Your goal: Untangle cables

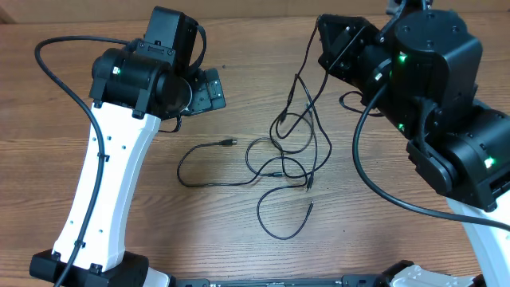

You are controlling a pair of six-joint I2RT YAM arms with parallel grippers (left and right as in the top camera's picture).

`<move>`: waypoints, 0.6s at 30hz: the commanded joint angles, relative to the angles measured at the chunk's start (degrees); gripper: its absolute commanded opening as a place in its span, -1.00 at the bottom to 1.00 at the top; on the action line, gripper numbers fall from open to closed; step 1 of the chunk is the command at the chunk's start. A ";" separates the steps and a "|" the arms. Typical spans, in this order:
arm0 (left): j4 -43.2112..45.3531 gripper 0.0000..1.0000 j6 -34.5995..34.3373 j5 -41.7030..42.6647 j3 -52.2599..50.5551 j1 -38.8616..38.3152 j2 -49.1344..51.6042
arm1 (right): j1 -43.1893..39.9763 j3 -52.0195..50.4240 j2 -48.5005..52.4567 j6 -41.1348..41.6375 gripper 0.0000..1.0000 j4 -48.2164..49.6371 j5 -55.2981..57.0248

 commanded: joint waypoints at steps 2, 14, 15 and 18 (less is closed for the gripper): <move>2.86 1.00 0.11 -2.03 0.85 0.24 0.31 | -0.39 1.95 0.02 -1.18 -0.92 -0.22 -1.62; 21.86 1.00 23.08 34.86 0.85 0.17 2.62 | -0.39 1.95 0.02 -1.16 -0.92 -0.02 -3.80; 22.25 1.00 25.03 36.06 0.85 0.17 3.17 | -0.39 1.95 0.02 -1.14 -0.92 0.09 -4.63; 22.88 1.00 30.25 38.51 0.85 0.09 5.33 | -0.39 1.95 0.02 -1.14 -0.92 0.17 -6.78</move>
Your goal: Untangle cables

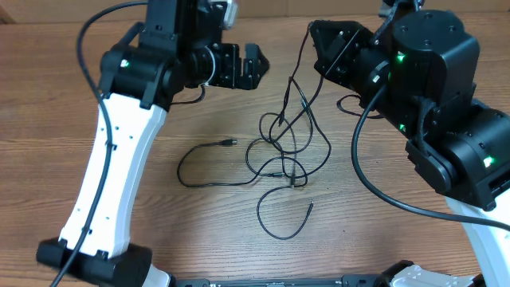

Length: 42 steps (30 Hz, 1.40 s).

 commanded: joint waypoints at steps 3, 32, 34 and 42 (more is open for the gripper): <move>1.46 1.00 10.51 8.63 0.85 -0.17 5.01 | -0.37 1.95 -0.09 -0.52 -0.92 1.01 -5.16; 2.36 0.99 -0.76 -24.98 0.85 -5.01 15.76 | -0.50 1.95 0.48 -0.09 -0.92 2.43 -14.29; -0.28 1.00 -0.76 -28.76 0.85 -4.85 17.70 | -0.59 1.95 0.48 -0.09 -0.92 2.45 -14.27; -8.52 0.99 -1.20 -31.98 0.85 -3.15 26.73 | -2.12 1.95 0.48 -0.11 -0.92 2.93 -11.26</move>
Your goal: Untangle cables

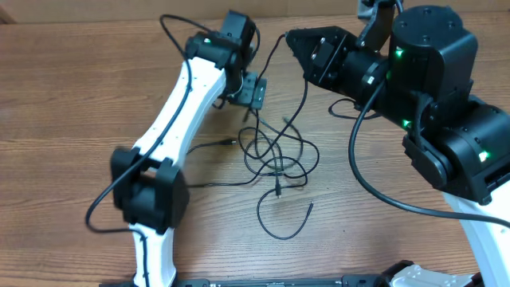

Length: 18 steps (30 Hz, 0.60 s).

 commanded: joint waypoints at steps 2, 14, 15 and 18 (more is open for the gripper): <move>-2.45 0.99 -1.36 -3.93 0.70 1.95 6.49 | -3.85 1.97 -0.33 -0.09 -0.92 1.38 1.22; -3.08 1.00 -2.36 -0.57 0.70 2.78 11.02 | -18.40 1.95 -0.24 -0.48 -0.92 -0.61 1.22; -3.06 0.99 -2.34 -0.31 0.72 2.78 11.02 | -19.26 1.95 -0.15 -1.01 -0.92 -0.70 1.42; -3.37 1.00 -2.34 0.74 0.72 2.78 11.02 | -21.62 1.95 0.37 -1.81 -0.92 -1.27 2.78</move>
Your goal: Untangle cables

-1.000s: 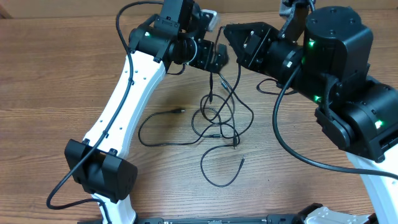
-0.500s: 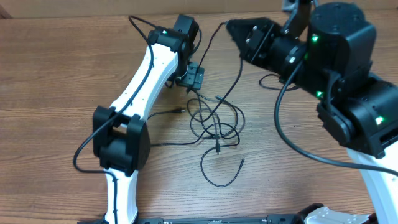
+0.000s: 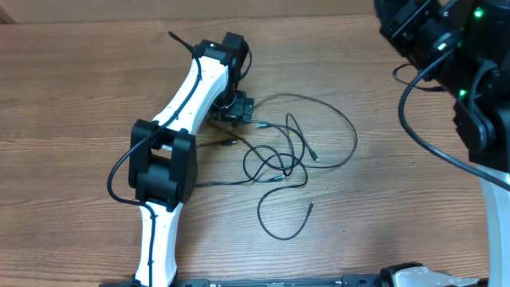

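Observation:
Thin black cables [image 3: 275,163] lie knotted on the wooden table. One wide loop [image 3: 351,135] spreads right of the knot. Another loop [image 3: 279,227] curls toward the front and ends in a plug [image 3: 310,206]. A strand [image 3: 209,184] runs off to the left. My left gripper [image 3: 237,115] is down at the knot's upper left edge, right at a cable. Its body hides the fingers. My right arm [image 3: 434,40] is pulled back at the top right, clear of the cables. No strand leads to it, and its fingers cannot be made out.
The white left arm [image 3: 171,159] stretches diagonally from its base at the front left across the table's left half. The right arm's black bulk and its thick hose [image 3: 422,135] fill the right edge. A bare wooden tabletop [image 3: 64,119] surrounds the cables.
The right arm held a strand up over the knot and is now withdrawn to the top right. That strand lies flat as a wide loop. The left gripper has dropped lower onto the cable.
At first the right gripper held a strand raised at the top centre, with the left gripper off to the left. The left arm then stood closer, then over the knot's top. Now the strand lies on the table and the left gripper is at the cables.

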You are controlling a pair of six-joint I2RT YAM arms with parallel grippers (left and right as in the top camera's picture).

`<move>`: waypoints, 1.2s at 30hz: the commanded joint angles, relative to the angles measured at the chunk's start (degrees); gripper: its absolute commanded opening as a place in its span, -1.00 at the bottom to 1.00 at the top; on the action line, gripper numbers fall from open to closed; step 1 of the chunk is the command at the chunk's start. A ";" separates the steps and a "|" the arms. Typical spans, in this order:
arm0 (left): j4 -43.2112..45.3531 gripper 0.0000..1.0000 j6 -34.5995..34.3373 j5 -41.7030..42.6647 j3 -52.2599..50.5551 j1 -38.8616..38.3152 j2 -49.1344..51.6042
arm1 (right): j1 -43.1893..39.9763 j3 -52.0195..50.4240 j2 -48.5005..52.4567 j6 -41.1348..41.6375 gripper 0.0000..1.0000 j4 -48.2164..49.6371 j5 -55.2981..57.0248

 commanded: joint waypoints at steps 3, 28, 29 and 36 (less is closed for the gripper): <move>-0.31 1.00 -0.83 1.75 0.72 0.22 0.24 | -2.82 1.95 0.85 -1.42 -0.92 -1.40 1.53; -0.44 0.99 -0.81 1.70 0.70 0.22 0.24 | -2.86 1.84 29.79 -33.29 1.00 -28.83 4.15; -0.04 1.00 -0.83 1.70 0.72 0.22 0.24 | -2.86 1.84 31.32 -34.53 1.00 -29.73 4.15; 2.97 1.00 -0.81 1.70 0.70 0.22 0.24 | -2.86 1.81 39.28 -37.44 1.00 -30.58 12.02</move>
